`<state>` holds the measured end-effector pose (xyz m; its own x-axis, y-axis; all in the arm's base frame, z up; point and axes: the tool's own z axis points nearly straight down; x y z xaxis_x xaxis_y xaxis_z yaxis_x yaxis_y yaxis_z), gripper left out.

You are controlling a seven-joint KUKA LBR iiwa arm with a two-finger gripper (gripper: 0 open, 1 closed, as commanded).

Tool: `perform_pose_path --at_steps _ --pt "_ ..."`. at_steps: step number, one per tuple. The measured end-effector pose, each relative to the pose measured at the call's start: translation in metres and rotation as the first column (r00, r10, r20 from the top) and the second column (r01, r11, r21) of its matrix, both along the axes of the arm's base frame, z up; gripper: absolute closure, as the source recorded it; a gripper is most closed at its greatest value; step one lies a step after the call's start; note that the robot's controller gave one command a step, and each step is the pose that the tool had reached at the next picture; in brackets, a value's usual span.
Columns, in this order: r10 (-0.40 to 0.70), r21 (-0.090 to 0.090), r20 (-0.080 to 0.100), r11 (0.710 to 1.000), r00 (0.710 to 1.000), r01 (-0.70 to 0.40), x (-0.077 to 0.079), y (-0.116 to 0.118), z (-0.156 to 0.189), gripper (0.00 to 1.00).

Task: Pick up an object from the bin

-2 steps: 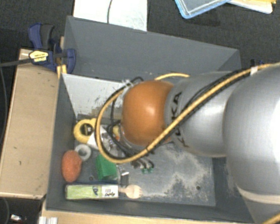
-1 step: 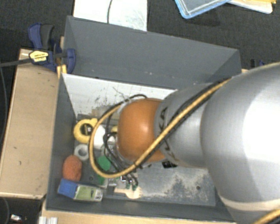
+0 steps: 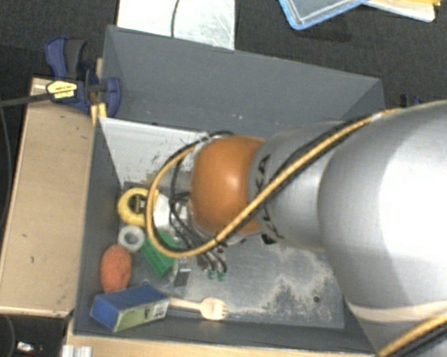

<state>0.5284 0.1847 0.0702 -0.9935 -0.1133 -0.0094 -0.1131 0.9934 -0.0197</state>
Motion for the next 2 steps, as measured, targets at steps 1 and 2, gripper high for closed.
perform_pose_path --at_steps 1,2 --pt "0.0 0.0 0.0 1.0 1.0 0.0 0.0 0.0 0.0 1.0" --pt "-0.001 0.0 -0.001 1.0 1.0 0.001 -0.001 0.0 0.015 1.0"
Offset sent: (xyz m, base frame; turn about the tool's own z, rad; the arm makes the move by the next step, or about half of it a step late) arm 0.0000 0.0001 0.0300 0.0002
